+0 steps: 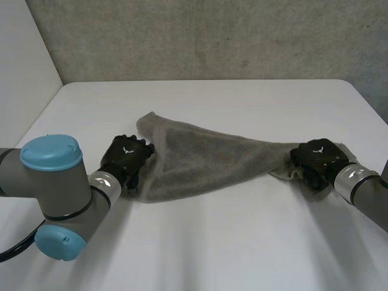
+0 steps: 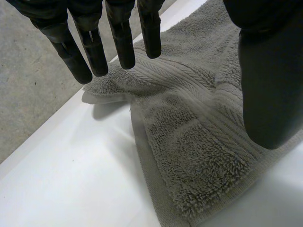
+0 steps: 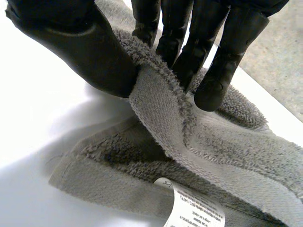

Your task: Fold the towel.

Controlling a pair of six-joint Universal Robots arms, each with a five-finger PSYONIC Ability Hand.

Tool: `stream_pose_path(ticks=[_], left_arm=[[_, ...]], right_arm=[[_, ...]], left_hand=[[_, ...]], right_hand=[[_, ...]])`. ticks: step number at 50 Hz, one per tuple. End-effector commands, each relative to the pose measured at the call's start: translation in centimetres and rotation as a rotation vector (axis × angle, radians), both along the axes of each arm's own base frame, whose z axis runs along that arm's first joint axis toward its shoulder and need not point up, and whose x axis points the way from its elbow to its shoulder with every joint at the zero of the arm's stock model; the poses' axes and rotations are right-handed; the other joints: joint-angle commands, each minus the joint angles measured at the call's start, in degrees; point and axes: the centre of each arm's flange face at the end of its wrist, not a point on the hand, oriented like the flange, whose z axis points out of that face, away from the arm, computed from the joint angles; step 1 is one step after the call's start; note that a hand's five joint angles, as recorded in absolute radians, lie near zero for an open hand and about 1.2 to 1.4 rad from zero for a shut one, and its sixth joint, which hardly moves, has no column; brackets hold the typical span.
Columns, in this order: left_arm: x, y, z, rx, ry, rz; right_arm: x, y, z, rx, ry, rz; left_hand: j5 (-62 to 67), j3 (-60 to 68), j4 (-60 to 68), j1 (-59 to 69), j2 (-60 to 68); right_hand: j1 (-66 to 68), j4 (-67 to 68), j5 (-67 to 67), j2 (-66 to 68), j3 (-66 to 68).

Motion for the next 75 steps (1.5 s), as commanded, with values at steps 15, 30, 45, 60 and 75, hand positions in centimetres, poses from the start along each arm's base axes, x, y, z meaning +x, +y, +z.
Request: stream_pose_path(ticks=[15,30,45,60,75], left_arm=[[-0.5,-0.8,-1.8,0.046,0.007,-0.07],[-0.5,-0.8,-2.1,0.08,-0.007,-0.07],[-0.8,-1.6,-1.9,0.088,-0.012,-0.064],[-0.9,-2.1,-1.6,0.067,-0.006,-0.058],[0.6,-4.0,4.9,-0.082,0.07,0.003]], right_arm=[[-0.6,-0.5,0.3,-0.002,-0.017,-0.026],[-0.6,-0.5,0.2,-0.002,-0.014,-0.025],[-0.3,-0.3,0.0,0.003,-0.009,-0.012],[-0.3,-0.2,-0.1,0.006,-0.008,-0.01],[-0.5,0.3,9.2,-0.232,-0.091,-0.028]], left_hand=[[-3.4,6.9,7.1,7.1,6.8],[-4.3,6.1,6.3,6.3,5.9],[30.4,40.8,40.9,40.9,40.6],[44.8,55.2,55.4,55.4,55.0],[44.8,55.2,55.4,55.4,55.0]], right_hand=[[4.4,3.1,3.6,4.5,5.1],[4.4,3.1,3.6,4.5,5.1],[4.4,3.1,3.6,4.5,5.1],[4.4,3.1,3.6,4.5,5.1],[4.4,3.1,3.6,4.5,5.1]])
